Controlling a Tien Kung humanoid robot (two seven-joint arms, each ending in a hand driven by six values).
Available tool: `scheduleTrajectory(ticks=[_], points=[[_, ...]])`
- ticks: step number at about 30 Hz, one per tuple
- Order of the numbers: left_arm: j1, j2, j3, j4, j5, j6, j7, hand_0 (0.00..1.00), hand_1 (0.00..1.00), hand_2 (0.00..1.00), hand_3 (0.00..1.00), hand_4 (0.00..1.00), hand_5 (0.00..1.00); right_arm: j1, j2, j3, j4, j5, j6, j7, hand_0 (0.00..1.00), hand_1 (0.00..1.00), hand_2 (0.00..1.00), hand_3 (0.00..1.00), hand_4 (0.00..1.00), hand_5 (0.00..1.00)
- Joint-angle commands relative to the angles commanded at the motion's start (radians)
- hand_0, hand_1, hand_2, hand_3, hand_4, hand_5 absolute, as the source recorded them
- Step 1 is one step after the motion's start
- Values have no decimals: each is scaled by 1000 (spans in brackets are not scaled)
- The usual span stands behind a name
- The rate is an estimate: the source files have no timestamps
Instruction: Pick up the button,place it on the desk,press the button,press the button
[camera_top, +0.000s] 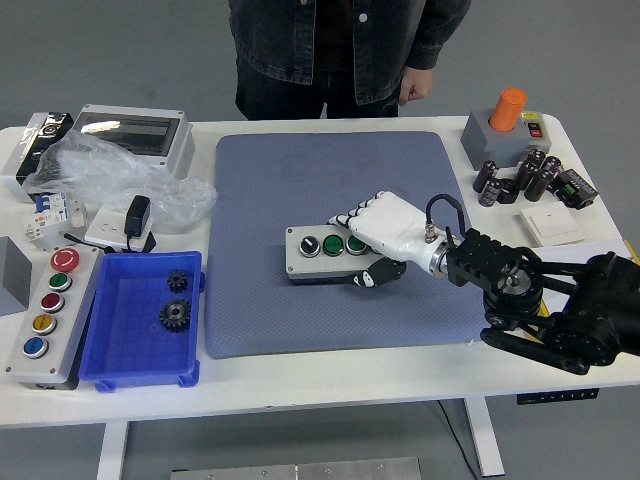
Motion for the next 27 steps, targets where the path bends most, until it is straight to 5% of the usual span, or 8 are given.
scheduleTrajectory(ticks=[19,20,25,27], points=[[0,0,3,0,-2,15,-17,691,728,670,682,691,428,-6,4,11,-15,33,23,14,488,628,614,377,531,150],[0,0,3,0,-2,15,-18,690,728,670,682,690,428,-6,4,11,-14,34,25,14,539,630,638,581,689,167],[0,0,4,0,-1,16,-19,690,728,670,682,690,428,-6,3,17,-12,35,32,15,539,630,638,581,689,167],[0,0,4,0,0,16,-20,690,727,669,680,689,428,-6,2,21,-11,36,35,17,577,640,643,653,753,206]])
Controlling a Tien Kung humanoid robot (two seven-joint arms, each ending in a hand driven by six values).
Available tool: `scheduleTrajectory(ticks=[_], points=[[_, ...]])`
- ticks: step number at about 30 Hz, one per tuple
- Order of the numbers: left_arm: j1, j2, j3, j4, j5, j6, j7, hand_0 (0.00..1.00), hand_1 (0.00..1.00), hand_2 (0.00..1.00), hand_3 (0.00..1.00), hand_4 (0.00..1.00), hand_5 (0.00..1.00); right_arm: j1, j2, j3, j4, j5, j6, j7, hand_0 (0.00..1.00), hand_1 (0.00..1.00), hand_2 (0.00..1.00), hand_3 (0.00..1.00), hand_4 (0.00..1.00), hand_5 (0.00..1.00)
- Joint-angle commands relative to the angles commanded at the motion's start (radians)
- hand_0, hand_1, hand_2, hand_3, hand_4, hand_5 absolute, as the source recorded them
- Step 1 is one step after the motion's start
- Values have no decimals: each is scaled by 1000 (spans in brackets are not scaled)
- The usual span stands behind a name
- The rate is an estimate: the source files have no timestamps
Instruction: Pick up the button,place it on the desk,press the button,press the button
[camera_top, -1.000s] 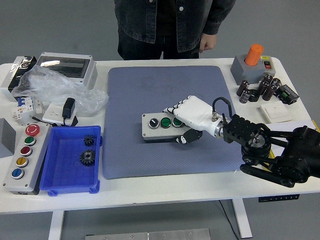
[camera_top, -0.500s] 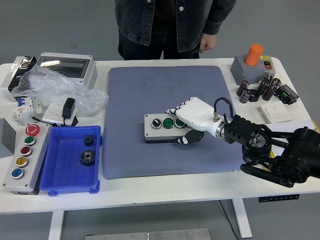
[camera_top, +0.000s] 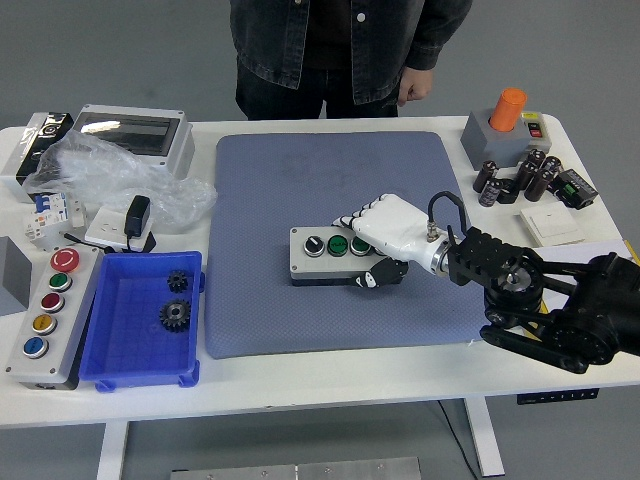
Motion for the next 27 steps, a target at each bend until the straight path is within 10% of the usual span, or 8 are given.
scheduleTrajectory(ticks=[27], points=[[-1,-1,0,1,1,5,-9,686,725,663,668,684,423,1,3,18,2,-1,58,-2,648,676,710,818,895,292]])
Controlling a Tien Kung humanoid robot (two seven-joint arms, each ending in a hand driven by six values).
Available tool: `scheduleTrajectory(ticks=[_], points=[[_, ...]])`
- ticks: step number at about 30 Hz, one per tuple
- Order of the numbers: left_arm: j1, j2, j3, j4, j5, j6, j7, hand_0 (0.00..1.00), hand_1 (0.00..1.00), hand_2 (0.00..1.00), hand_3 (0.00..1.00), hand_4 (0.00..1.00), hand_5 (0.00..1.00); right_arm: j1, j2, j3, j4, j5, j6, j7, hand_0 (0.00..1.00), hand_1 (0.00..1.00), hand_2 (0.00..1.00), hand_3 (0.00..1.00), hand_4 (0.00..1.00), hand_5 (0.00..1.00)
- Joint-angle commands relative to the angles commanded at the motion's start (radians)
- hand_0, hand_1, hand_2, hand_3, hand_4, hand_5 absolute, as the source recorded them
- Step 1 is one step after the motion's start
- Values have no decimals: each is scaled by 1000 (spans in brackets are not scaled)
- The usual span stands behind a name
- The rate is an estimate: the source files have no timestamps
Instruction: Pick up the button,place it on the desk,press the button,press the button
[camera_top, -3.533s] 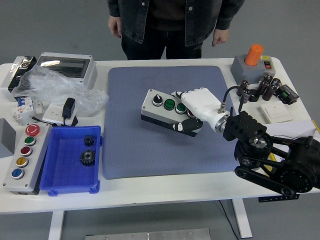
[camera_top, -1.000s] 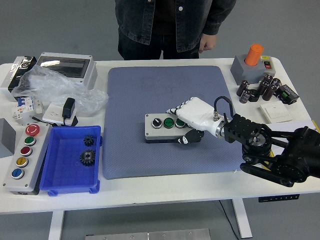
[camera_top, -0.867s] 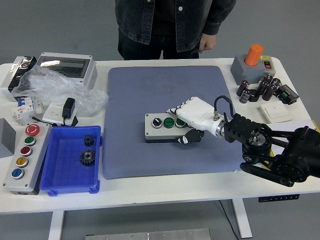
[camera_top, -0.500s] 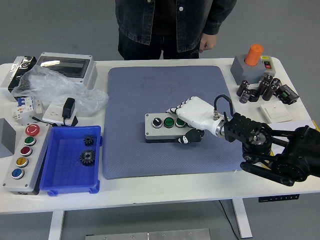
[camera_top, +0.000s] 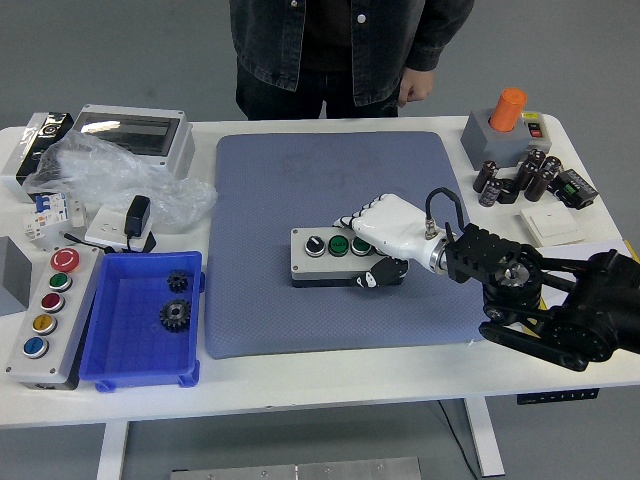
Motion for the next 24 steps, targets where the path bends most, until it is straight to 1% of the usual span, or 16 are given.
scheduleTrajectory(ticks=[1,2,7,8,13,14,24], points=[[0,0,0,0,0,0,0,686,725,663,668,684,423,0,0,0,0,0,2,0,648,676,710,818,895,292],[0,0,0,0,0,0,0,684,724,659,666,683,423,0,0,1,0,0,3,-1,703,715,789,847,932,319],[0,-1,0,0,-1,1,-1,684,724,659,666,683,423,1,1,4,1,-1,8,-3,703,715,789,847,932,319],[0,-1,0,0,-1,1,-1,684,725,658,664,683,423,1,1,5,1,-1,8,-3,712,729,812,866,997,380],[1,-1,1,0,-1,2,-2,684,725,658,664,683,423,1,0,8,0,0,8,-3,712,729,812,866,997,380],[1,-1,1,0,-1,2,-2,683,724,654,660,679,420,1,0,9,0,1,8,-3,721,739,820,879,998,450],[1,-1,1,0,1,3,-3,682,723,654,657,676,418,2,0,14,-3,6,6,-2,720,740,820,884,998,457]])
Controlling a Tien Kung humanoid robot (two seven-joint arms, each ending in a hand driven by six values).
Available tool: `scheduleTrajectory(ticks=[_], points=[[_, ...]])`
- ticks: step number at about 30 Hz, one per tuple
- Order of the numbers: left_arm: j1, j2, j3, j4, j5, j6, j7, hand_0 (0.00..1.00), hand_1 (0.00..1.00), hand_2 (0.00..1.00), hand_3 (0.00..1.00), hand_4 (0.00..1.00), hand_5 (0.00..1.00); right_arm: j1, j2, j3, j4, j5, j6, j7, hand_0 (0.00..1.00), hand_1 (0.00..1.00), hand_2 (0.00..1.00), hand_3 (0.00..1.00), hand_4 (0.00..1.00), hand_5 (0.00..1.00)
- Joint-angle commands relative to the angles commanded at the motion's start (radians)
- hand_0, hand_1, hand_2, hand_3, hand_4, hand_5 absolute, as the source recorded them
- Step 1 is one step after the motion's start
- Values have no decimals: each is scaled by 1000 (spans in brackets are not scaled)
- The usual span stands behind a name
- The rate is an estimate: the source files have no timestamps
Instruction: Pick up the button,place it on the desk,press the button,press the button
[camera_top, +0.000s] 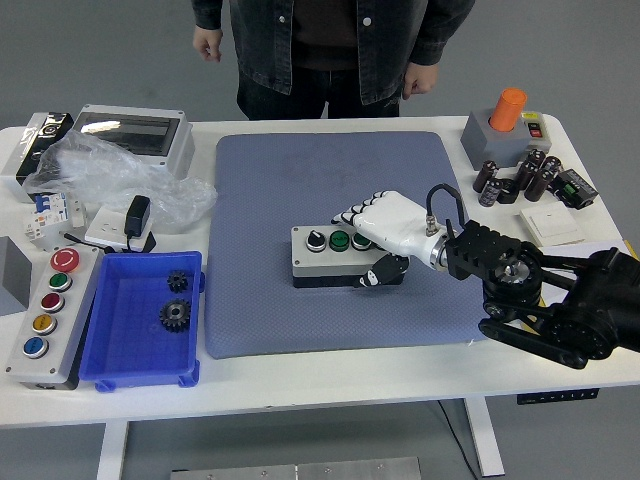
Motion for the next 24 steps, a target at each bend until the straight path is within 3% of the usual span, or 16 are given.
scheduleTrajectory(ticks=[10,19,24], points=[[2,-2,8,0,-4,1,-1,681,721,645,651,672,417,0,-7,15,12,-1,5,-4,717,740,821,923,998,479],[5,-6,16,0,-2,7,6,681,722,645,647,671,416,-2,-42,58,101,16,22,-24,715,738,821,933,998,489],[7,-7,22,1,-7,6,6,681,722,645,645,668,417,-19,-85,118,176,43,36,-27,716,738,821,935,998,502]])
